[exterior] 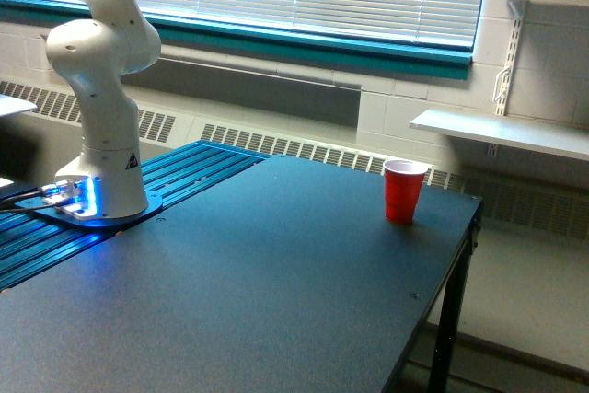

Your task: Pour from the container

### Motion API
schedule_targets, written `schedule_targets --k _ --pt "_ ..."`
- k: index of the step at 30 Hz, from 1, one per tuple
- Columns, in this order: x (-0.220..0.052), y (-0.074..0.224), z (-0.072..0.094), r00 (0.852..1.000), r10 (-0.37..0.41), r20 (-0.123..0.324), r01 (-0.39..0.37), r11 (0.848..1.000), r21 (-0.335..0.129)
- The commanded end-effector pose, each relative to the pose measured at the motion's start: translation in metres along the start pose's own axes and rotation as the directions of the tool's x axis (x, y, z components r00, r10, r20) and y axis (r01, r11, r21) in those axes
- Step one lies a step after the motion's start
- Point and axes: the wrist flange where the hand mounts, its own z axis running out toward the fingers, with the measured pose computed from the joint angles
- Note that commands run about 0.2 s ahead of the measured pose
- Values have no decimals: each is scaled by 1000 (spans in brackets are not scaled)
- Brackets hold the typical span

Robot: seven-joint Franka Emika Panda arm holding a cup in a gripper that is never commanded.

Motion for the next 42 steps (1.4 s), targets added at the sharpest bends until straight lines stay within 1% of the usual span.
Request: schedule_targets --k 1,6,8,12,15,22,24,26,32,37,42 --pt "0 -3 -2 1000 -7 -5 7 1000 6" --pt "-3 -3 -4 1000 -7 -6 7 1000 17" --pt "-4 -3 -6 1000 -19 -3 19 1000 15" --pt "-10 -5 -7 1000 -30 -6 30 999 30" --pt "-16 -5 -8 998 -58 -3 58 998 38" --pt "-40 -11 -10 994 -111 14 110 991 74" --pt "-49 -14 -11 992 -121 25 119 989 89" --pt "-58 -17 -12 989 -143 28 139 986 93" --pt "-87 -26 -16 977 -207 51 200 972 125" --pt "-114 -36 -22 959 -276 69 263 952 157" --pt "-141 -47 -25 941 -329 83 309 932 188"
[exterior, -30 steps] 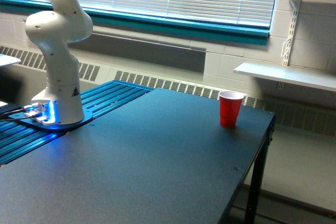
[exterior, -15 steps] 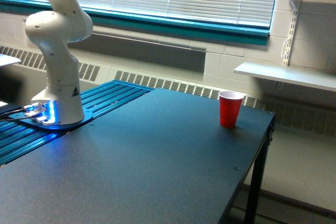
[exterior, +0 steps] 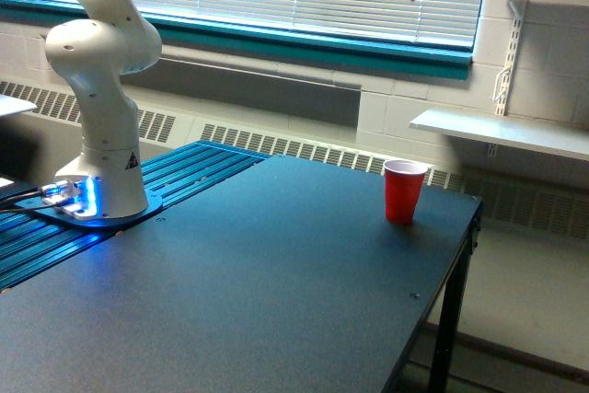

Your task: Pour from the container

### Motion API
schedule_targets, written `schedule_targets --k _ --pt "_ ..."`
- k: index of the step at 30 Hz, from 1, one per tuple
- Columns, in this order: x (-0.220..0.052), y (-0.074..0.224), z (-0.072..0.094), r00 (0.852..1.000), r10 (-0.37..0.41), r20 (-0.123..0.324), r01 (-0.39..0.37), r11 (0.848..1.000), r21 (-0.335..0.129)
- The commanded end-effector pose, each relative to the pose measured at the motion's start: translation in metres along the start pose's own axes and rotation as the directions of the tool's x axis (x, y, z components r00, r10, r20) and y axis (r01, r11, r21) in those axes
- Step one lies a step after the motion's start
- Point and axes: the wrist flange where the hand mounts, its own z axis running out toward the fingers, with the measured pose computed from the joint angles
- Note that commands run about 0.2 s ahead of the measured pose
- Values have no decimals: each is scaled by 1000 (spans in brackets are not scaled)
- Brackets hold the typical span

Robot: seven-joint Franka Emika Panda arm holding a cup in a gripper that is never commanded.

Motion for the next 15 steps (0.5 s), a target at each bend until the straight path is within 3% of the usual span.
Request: schedule_targets --k 1,10,15 --pt "-31 -31 -7 990 -141 12 140 989 58" --pt "-74 -52 -1 968 -242 61 235 966 108" --pt "-96 -57 5 953 -286 103 275 955 110"
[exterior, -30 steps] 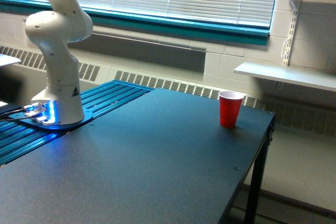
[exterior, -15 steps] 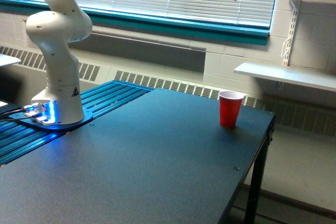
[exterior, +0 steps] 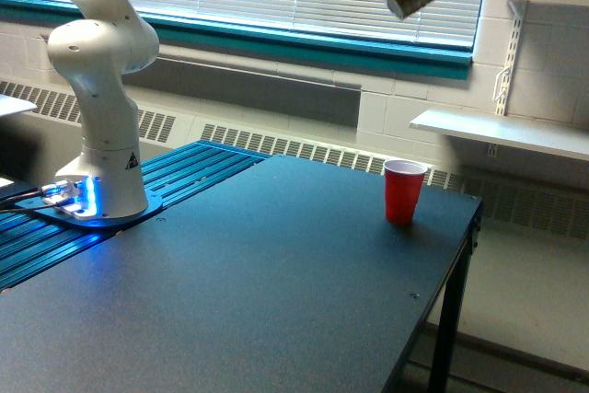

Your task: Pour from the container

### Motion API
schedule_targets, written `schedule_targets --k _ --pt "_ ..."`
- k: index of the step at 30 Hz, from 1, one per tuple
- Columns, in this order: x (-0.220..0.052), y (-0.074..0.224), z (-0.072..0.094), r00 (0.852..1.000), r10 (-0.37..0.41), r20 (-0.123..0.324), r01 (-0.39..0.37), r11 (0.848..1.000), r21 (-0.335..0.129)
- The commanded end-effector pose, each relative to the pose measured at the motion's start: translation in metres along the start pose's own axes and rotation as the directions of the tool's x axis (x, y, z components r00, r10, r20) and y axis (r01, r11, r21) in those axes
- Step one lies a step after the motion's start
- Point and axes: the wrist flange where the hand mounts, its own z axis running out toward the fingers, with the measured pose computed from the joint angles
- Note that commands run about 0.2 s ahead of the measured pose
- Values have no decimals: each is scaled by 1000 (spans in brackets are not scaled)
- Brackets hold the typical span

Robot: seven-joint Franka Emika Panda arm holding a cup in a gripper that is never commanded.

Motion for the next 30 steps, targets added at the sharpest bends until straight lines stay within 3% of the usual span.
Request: schedule_targets --k 1,26,30 --pt "-23 -16 5 993 -111 36 111 994 14" --pt "-94 -32 60 957 -198 210 203 979 0" --pt "-103 -32 69 946 -222 236 229 973 0"
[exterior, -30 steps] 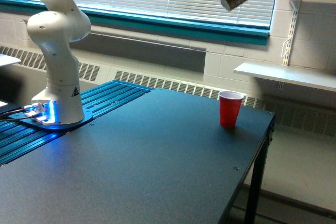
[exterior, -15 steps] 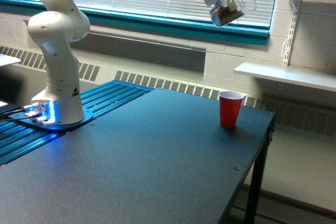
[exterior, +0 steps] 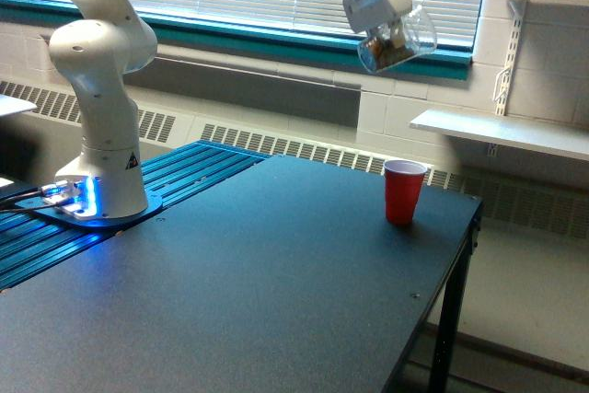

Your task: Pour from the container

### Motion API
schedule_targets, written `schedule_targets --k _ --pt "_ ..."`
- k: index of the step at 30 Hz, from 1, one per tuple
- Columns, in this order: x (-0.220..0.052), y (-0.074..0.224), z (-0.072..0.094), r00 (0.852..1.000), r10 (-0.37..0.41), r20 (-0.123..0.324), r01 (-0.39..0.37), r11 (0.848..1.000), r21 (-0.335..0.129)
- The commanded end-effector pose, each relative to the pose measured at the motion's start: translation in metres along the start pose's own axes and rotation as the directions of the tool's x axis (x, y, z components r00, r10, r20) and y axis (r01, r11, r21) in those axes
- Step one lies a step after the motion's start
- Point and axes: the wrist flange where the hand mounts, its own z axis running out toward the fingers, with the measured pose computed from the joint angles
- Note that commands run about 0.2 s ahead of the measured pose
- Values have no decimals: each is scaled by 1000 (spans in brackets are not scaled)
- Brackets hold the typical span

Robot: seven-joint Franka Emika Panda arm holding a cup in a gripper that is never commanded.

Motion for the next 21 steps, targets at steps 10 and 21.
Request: schedule_targets --k 10,21 --pt "-30 -17 39 993 -70 90 71 997 -14" --pt "-47 -25 60 987 -82 139 87 996 -27"
